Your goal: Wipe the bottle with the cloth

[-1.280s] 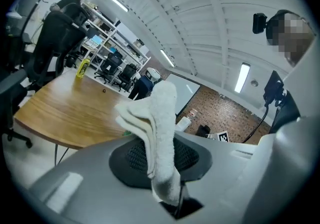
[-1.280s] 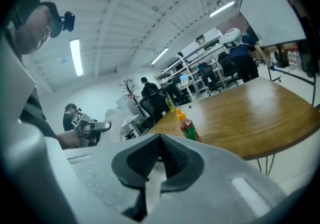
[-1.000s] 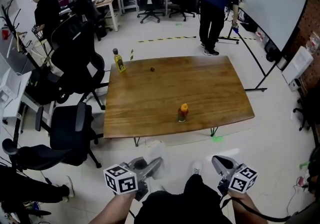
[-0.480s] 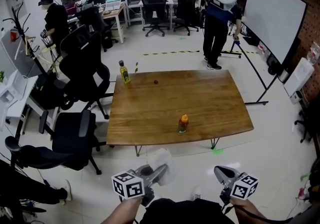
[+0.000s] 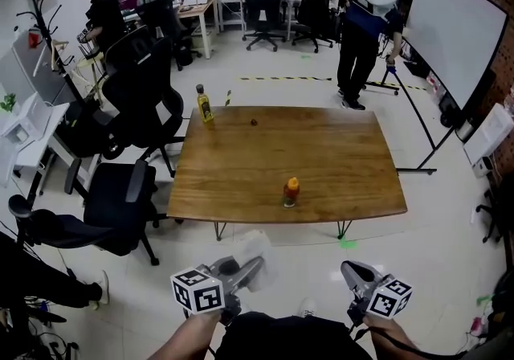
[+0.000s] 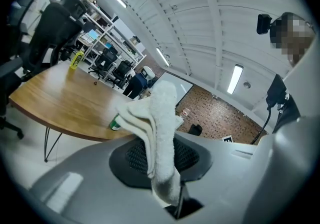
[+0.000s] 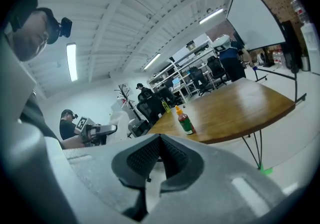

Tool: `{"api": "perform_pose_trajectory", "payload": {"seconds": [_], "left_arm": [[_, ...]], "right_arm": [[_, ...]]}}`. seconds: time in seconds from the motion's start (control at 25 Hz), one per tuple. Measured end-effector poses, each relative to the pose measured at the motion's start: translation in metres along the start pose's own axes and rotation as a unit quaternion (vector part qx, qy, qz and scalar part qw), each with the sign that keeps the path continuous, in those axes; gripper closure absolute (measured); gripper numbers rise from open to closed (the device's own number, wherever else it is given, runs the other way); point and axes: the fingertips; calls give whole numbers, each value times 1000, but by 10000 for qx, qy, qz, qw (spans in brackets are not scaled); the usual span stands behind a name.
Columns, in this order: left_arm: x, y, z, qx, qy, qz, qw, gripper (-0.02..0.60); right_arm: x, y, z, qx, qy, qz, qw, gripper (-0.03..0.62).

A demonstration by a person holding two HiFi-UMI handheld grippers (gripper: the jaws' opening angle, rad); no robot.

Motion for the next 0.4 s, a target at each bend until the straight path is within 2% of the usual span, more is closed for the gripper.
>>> {"api": "perform_pose_trajectory", "payload": {"seconds": [0.4], "left_arm": [[-4, -1, 15, -23, 74, -1, 10000, 482]], "right_arm": [[2, 12, -3, 89, 125, 55, 9999, 582]]}}
Point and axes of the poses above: the fingertips, and each gripper's own axes: y backward along the fingers, z to its right, x out of its top, and after that the axes turned 11 degrees about z, right-handed
